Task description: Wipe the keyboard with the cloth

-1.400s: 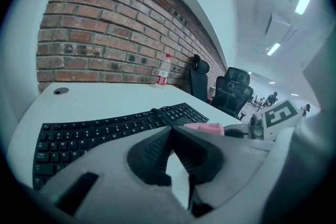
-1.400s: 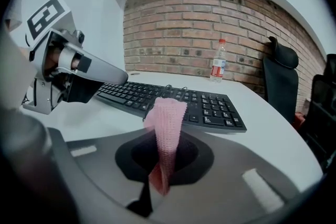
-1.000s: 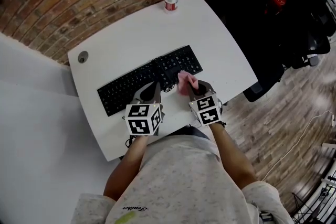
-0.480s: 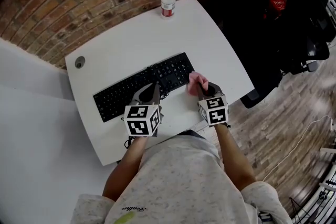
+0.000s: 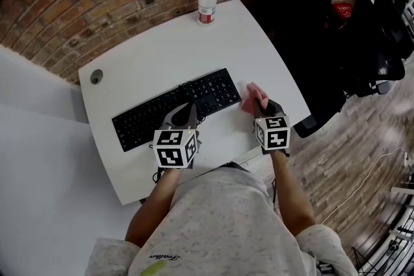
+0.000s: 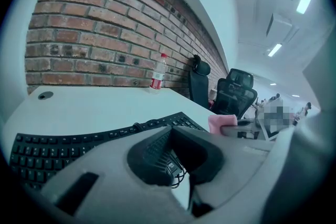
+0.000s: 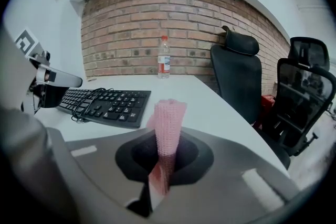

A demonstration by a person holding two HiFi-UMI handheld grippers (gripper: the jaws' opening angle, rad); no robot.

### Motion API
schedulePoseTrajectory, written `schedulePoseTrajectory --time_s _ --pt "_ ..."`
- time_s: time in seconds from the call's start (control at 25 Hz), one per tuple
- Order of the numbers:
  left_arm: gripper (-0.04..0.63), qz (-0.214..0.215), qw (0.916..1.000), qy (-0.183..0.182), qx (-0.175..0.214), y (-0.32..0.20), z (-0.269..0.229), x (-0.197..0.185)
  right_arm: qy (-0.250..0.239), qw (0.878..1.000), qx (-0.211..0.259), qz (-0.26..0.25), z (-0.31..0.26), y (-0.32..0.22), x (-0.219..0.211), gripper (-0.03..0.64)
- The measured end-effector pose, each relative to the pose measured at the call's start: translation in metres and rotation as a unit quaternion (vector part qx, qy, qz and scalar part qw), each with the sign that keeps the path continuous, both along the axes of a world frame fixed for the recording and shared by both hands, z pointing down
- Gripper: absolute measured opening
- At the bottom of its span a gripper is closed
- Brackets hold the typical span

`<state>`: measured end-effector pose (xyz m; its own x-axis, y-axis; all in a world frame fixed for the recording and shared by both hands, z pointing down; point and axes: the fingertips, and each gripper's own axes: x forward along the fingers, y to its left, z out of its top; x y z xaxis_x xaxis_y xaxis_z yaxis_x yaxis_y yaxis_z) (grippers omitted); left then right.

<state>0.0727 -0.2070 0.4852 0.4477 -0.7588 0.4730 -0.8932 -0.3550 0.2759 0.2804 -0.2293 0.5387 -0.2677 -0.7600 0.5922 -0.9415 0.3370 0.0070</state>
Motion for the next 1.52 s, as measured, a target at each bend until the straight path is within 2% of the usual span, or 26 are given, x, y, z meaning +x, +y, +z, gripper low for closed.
schedulePoseTrajectory --time_s 0.24,0.56,0.92,1.52 --pt "-0.008 -0.005 1.0000 -0.002 -0.001 0.003 0.000 -0.004 -0.019 0.999 0.013 0.031 -0.010 -0.005 0.005 0.025" --pt "-0.008 -0.018 0.9998 -0.005 -0.003 0.007 0.001 -0.016 -0.045 0.999 -0.001 0.004 -0.006 -0.010 -0.026 0.025" --pt "-0.008 -0.045 0.9990 -0.008 -0.002 0.011 0.000 -0.033 -0.084 0.996 -0.013 -0.023 -0.009 -0.027 -0.039 0.025" --pt "-0.008 -0.088 0.9960 -0.015 -0.001 0.013 0.001 -0.056 -0.087 0.993 -0.019 -0.074 -0.010 -0.061 -0.063 0.025"
